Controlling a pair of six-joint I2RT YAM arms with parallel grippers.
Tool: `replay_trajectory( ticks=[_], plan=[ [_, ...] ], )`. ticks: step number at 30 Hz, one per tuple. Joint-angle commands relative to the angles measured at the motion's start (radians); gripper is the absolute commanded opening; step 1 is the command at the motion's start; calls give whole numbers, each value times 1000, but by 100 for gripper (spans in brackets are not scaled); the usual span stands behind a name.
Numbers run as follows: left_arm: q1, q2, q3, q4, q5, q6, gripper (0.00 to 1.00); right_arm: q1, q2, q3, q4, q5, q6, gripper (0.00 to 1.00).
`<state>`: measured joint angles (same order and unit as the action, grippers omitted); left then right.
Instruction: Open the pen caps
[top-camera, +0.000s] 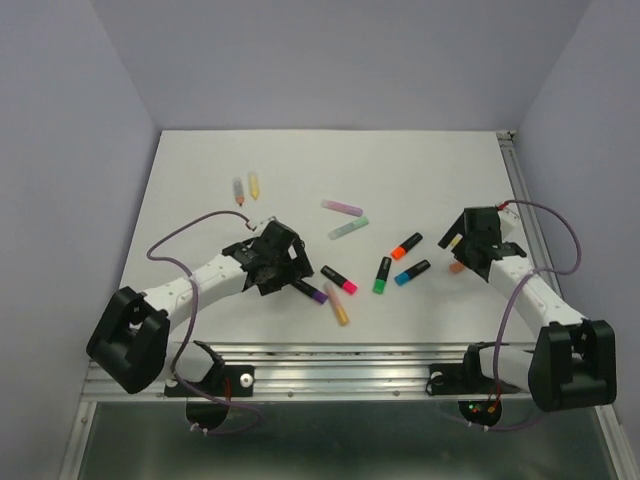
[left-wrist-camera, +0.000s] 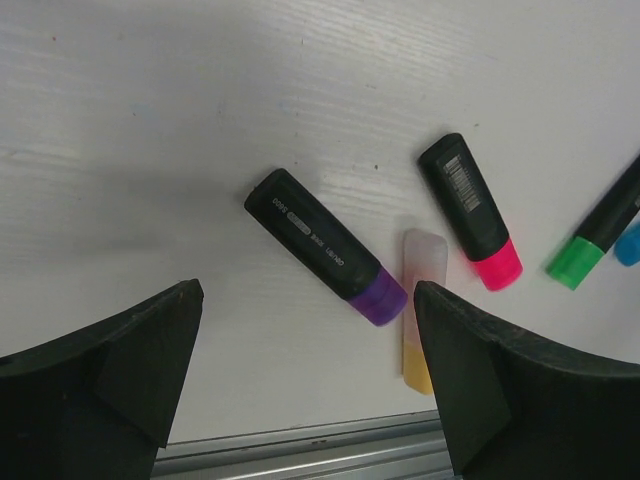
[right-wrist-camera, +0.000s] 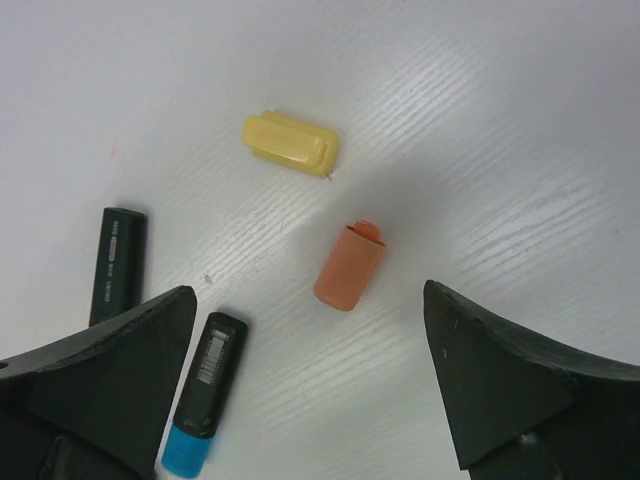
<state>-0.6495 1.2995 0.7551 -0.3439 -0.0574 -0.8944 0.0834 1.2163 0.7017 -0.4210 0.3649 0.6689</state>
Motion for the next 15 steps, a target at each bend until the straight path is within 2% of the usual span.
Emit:
replay_trajectory(
  ticks=[1, 7, 11, 15],
  plan=[
    [-33, 72, 56, -81, -35, -101, 99, -10, -129, -71, 97, -10, 12, 100],
    [-53, 202, 153, -167, -44, -164, 93, -10, -238, -152, 166, -50, 1, 100],
    [-81, 296, 240, -234, -68, -158, 91, -10, -238, -156, 159, -50, 1, 100],
    [-91, 418, 319, -346, -116, -158, 84, -10, -216, -153, 145, -52, 3, 100]
  ],
)
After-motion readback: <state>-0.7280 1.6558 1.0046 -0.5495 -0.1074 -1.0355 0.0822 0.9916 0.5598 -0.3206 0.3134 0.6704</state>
